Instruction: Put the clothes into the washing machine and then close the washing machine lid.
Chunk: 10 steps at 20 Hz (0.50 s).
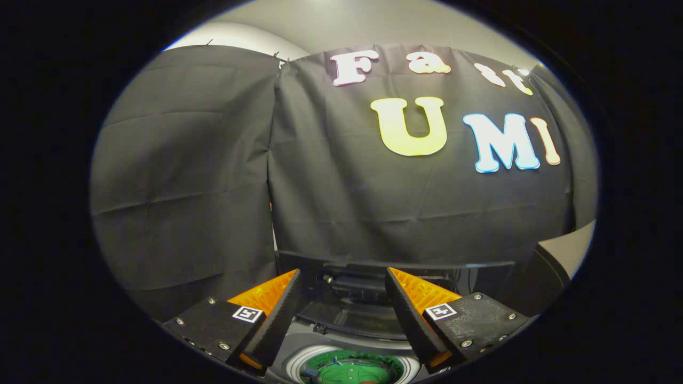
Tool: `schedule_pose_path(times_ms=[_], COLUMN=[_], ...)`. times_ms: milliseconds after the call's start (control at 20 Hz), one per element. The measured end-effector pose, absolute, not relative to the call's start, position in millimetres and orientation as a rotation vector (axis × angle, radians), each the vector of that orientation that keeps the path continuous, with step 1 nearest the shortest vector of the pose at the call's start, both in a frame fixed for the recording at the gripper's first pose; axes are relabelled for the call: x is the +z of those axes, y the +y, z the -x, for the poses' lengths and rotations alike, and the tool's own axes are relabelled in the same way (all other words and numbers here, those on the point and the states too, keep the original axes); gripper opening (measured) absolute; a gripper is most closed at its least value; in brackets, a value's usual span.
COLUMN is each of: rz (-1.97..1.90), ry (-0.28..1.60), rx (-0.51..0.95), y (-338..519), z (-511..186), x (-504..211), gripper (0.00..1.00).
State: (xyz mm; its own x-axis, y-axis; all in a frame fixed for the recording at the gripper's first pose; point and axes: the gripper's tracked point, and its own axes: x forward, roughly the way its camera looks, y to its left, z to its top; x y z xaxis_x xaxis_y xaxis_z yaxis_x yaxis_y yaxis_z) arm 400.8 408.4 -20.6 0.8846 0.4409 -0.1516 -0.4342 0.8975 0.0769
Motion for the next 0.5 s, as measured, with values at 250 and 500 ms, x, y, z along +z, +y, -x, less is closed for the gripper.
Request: schedule_pose_path(times_ms=[250,500], rz=[-0.056,-0.051], ry=[0.083,0.062], rx=[0.432,0.397], y=[416,423], z=[-432,-472], x=[8,14], gripper=[0.95,0.95])
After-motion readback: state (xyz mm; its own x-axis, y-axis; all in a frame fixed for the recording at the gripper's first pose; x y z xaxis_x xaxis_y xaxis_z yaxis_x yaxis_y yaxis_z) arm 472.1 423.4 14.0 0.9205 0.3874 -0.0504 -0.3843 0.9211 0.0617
